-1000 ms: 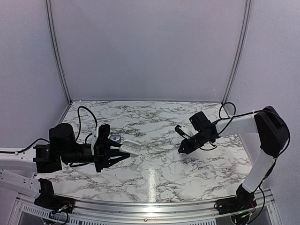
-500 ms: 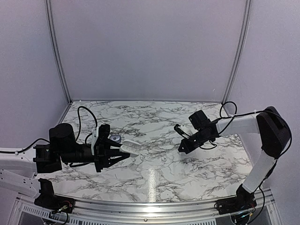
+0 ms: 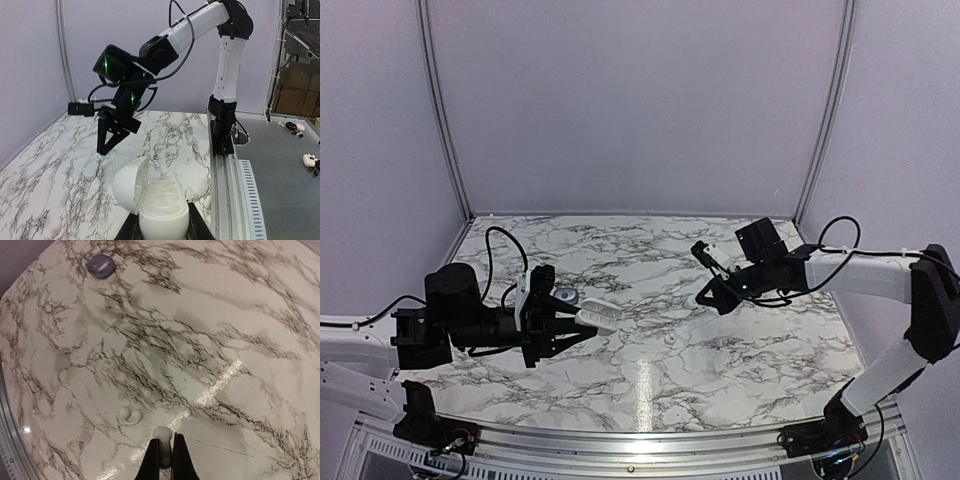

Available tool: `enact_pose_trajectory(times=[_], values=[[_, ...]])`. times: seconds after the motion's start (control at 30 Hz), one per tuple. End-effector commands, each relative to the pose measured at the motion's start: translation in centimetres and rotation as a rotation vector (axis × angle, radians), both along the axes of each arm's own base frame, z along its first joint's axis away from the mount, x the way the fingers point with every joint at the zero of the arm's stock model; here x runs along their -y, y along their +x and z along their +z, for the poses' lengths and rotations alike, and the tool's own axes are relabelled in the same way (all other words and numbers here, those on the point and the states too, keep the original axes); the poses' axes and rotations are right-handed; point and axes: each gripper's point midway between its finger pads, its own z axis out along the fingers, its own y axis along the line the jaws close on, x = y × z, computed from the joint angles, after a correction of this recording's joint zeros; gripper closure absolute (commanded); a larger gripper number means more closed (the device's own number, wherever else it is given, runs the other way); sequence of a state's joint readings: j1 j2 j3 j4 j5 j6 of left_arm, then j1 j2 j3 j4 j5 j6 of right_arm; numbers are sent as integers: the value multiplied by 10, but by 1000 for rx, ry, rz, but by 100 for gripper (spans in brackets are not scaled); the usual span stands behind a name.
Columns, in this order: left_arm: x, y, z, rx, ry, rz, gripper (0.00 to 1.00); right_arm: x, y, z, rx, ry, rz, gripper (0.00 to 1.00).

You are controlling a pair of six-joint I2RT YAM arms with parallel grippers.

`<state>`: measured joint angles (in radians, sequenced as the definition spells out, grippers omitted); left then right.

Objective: Insert the wireless bluetooth earbuds into the charging case
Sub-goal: Pick up the left earbud from the center of the board, then insert the left earbud into the left side groove of the charging case.

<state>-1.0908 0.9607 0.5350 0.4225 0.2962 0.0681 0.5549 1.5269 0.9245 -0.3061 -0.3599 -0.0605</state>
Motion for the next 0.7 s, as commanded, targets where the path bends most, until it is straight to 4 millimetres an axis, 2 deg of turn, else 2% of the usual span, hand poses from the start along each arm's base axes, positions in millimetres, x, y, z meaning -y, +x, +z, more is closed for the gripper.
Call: enact_pose_trajectory(times=[0.0, 0.03, 0.2, 0.3, 0.5, 0.67], values=[[-2, -2, 17, 22, -62, -14, 100, -44, -21, 98, 253, 235, 214, 100], [-1, -2, 18, 19, -67, -16, 100, -49, -30, 118, 299, 278, 251, 100], [0, -5, 21, -3, -76, -39, 100, -69, -69, 192, 471, 417, 412, 100], [0, -5, 21, -9, -75, -43, 100, -78, -93, 226, 548, 464, 489, 100], [1, -8, 22, -11, -78, -62, 100, -108, -146, 263, 611, 505, 655, 100], [3, -10, 23, -15, -79, -78, 100, -128, -186, 276, 647, 517, 776, 100]])
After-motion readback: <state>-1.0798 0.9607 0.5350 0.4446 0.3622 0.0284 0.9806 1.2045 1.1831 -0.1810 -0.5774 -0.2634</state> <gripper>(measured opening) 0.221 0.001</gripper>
